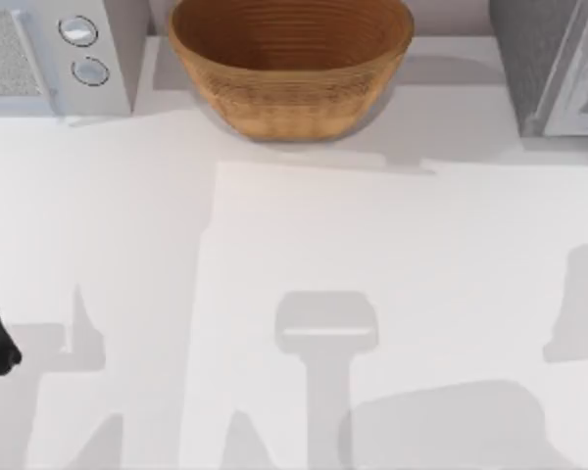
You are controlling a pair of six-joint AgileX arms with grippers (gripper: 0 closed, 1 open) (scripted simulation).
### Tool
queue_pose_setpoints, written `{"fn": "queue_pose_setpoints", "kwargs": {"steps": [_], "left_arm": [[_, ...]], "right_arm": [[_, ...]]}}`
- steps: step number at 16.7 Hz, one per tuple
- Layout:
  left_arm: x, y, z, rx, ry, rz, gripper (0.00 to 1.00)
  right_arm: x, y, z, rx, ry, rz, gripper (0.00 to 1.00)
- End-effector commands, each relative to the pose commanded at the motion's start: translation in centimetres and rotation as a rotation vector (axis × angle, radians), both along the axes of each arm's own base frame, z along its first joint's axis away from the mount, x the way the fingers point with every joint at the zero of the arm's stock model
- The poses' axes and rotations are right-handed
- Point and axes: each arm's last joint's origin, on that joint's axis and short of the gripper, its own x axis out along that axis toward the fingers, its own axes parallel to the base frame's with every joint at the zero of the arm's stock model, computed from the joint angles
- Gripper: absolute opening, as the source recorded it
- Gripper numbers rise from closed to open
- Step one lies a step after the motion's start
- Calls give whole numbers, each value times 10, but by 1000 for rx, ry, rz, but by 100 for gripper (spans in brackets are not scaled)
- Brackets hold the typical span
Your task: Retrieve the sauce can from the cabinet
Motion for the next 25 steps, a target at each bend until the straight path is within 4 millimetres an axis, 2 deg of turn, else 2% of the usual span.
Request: {"fn": "queue_pose_setpoints", "kwargs": {"steps": [7, 15, 20, 25], "left_arm": [[0, 0, 0, 0, 0, 0, 100], [0, 0, 0, 0, 0, 0, 100], [0, 0, 0, 0, 0, 0, 100], [0, 0, 0, 0, 0, 0, 100]], "right_arm": [[26, 4, 12, -2, -2, 99, 0], [63, 11, 17, -6, -22, 226, 0], [86, 17, 10, -11, -23, 313, 0], [109, 23, -6, -9, -10, 397, 0]]}}
